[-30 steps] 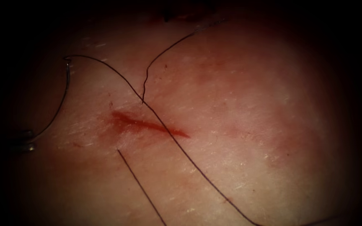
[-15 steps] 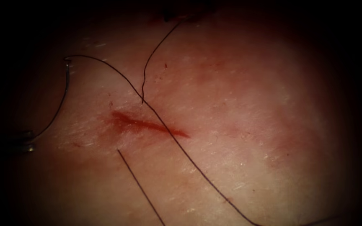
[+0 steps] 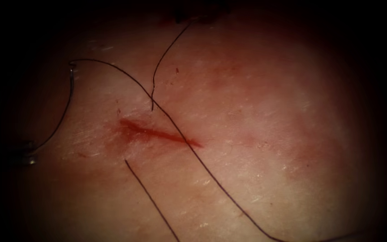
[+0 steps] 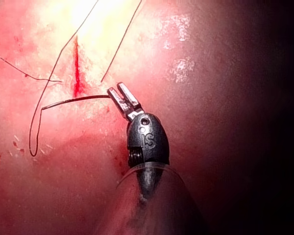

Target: Wound Closure

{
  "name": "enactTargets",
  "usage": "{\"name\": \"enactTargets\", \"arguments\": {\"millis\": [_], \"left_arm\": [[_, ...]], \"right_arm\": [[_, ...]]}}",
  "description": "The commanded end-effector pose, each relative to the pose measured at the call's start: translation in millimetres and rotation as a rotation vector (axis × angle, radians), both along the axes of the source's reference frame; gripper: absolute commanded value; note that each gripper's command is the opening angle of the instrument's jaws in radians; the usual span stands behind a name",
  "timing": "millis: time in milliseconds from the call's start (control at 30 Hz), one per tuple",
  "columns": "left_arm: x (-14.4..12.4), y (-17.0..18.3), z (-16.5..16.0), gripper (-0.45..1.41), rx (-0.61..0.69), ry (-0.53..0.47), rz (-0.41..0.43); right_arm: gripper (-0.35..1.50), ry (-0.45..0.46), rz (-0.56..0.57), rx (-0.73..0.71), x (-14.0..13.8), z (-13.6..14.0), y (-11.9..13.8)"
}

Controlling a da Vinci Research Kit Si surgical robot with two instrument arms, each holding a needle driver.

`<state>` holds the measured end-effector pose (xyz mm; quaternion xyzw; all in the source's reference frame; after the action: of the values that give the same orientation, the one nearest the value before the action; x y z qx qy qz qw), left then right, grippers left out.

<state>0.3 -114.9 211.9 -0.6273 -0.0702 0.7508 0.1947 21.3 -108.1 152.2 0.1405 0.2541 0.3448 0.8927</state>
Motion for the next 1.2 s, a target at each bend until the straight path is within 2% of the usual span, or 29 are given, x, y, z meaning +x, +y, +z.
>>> {"name": "enactTargets", "arguments": {"millis": [33,200,367,567,800,1000,1200], "left_arm": [[-1.3,-1.3,-0.7,-0.45,0.005,-0.006,0.003],[-2.3,-0.6,-5.5,-0.45,-0.011,-0.046,0.012],[-4.5,0.2,-10.2,-0.45,-0.042,-0.072,0.027],[-9.5,1.4,-13.0,-0.45,-0.033,-0.118,0.053],[-16.5,5.8,-15.4,-0.45,-0.044,-0.162,0.072],[-22.2,9.4,-14.6,-0.45,-0.043,-0.173,0.113],[-26.2,10.9,-9.0,-0.45,-0.058,-0.162,0.137]], "right_arm": [[1.47,0.003,0.01,-0.007,0.5,-1.4,-0.5],[1.47,0.026,0.046,-0.06,-0.6,-3.9,1.6],[1.47,0.015,0.081,-0.095,-1.5,-4.9,2.8],[1.47,0.016,0.118,-0.121,-2.2,-5.2,3.2],[1.47,0.03,0.129,-0.129,-2.3,-4.6,3.4],[1.45,0.044,0.139,-0.14,-2.3,-4.9,3.9],[1.45,0.049,0.14,-0.146,-1.9,-5.5,4.3]]}}
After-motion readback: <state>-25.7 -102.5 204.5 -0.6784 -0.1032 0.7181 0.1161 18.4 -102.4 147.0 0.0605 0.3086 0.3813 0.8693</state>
